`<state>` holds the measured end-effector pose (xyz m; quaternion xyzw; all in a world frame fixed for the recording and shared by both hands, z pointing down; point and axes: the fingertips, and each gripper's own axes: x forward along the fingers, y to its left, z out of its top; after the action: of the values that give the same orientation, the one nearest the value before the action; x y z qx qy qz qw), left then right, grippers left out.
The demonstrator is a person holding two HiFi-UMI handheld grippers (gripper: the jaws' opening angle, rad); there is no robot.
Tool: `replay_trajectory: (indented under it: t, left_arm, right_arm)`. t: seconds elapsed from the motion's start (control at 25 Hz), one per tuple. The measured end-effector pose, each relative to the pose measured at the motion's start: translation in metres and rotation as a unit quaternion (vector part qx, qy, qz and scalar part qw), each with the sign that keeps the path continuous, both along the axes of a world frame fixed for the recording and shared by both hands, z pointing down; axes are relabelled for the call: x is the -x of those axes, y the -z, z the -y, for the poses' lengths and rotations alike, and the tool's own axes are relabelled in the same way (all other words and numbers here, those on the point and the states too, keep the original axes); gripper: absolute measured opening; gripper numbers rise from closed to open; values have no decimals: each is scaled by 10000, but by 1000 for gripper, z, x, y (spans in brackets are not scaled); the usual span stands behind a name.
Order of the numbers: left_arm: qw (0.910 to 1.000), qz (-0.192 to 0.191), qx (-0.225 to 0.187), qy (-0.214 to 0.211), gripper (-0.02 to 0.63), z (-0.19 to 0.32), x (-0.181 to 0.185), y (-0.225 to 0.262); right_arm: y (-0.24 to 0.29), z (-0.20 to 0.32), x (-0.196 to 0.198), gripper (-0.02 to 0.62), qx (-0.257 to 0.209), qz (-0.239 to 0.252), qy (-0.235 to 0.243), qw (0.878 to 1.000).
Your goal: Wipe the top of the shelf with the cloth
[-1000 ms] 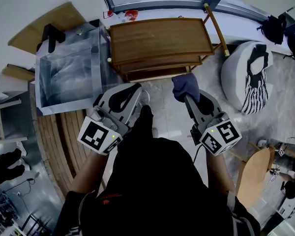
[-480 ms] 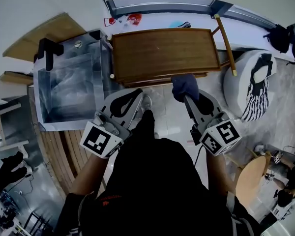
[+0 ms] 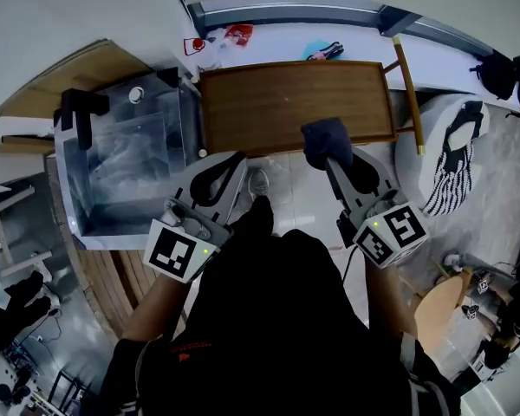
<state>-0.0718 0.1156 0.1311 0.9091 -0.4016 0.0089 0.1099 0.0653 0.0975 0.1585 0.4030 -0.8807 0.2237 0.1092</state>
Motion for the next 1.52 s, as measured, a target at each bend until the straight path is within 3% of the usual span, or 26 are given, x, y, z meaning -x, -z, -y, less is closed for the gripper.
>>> replay_trajectory:
  t: [0.72,1.16,1.52]
  left_arm:
    - [9992,-7,44,388,20,46,29,-17]
    - [9923,113,281,1202,20,90,27,-51]
    - [9766,263,627,2041,20,114,27,-87]
  right_arm:
    - [-18,50,32,69,29,-226,392,9990]
    - [-63,107,33,69,233,-234,1148,9928]
    - [-113,160,43,69,422,-356,1810,9819]
